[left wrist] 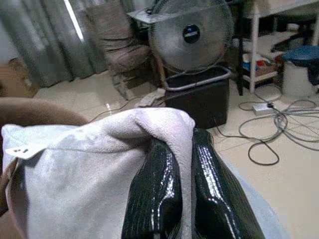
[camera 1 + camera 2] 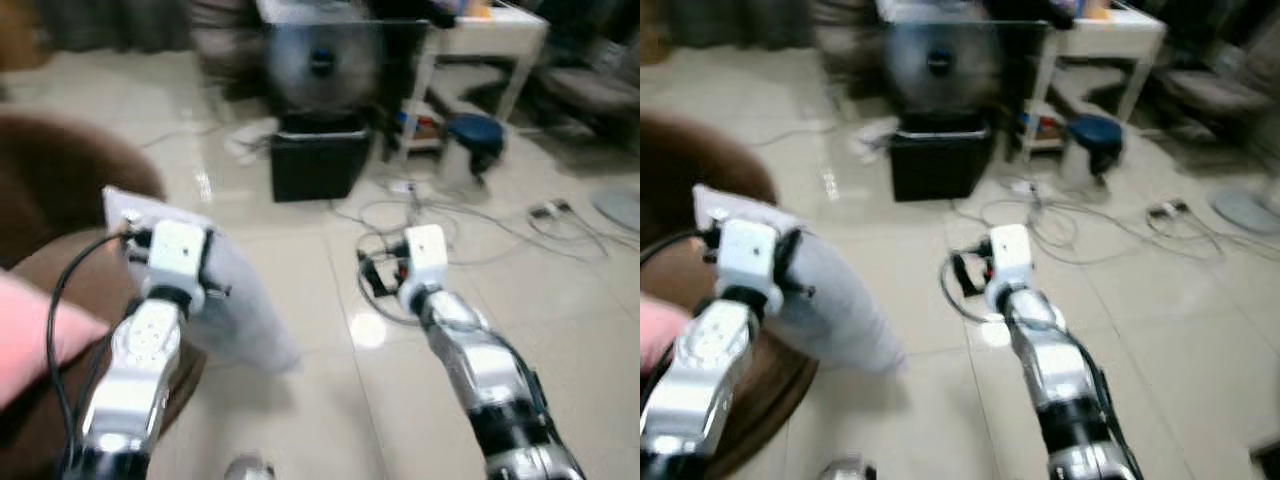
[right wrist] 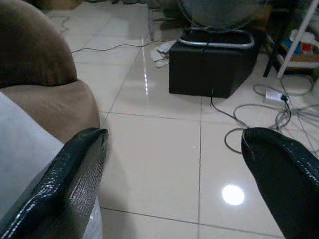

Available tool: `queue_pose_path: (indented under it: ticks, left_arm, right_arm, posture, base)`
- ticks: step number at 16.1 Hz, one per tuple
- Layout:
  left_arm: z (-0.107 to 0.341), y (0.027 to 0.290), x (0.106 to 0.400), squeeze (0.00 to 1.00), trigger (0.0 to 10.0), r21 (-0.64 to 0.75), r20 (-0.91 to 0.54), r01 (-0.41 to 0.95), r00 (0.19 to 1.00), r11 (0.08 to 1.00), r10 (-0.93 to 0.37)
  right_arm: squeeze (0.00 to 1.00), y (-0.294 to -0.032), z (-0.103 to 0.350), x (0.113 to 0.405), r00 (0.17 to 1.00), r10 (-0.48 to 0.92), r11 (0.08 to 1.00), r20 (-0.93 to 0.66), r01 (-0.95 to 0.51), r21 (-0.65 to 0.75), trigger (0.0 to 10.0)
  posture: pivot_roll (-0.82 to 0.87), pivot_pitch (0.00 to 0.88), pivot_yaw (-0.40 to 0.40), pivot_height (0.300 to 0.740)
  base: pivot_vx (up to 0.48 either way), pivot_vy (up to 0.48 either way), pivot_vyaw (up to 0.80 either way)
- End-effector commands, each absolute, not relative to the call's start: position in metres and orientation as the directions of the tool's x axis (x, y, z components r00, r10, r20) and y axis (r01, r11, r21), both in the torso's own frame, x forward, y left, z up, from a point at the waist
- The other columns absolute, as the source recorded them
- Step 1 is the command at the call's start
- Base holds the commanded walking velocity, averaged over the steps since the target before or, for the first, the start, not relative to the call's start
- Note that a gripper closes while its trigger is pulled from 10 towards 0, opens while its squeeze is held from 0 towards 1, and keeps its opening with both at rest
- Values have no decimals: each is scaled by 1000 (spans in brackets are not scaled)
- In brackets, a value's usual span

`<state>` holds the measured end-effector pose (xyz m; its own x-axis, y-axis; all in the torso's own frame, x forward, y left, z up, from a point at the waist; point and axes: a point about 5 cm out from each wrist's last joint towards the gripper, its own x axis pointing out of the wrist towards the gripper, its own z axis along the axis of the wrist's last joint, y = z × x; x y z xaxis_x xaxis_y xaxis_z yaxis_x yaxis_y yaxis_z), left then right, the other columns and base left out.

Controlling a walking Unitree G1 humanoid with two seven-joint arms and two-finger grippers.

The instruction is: Move the pillow to the sofa from floor

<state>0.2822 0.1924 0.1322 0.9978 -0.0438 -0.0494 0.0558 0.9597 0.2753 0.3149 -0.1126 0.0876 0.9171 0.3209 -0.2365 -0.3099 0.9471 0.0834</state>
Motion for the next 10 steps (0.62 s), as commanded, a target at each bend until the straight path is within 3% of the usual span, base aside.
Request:
queue_pose_path:
  ticks: [1,10]
  left_arm:
    - [146,191,287,0,10000,290,8,41,999,956,-46]
    - [144,188,286,0,10000,306,-8,58,998,950,-59]
  right_arm:
    - [0,-111,94,318,920,327,945,-216,-319,72,10000]
    - [0,-108,93,319,915,343,939,-214,-335,75,10000]
  posture:
    - [194,0,-30,740]
    - [201,0,-29,740]
  base:
    - [0,-480,800]
    - [0,-479,800]
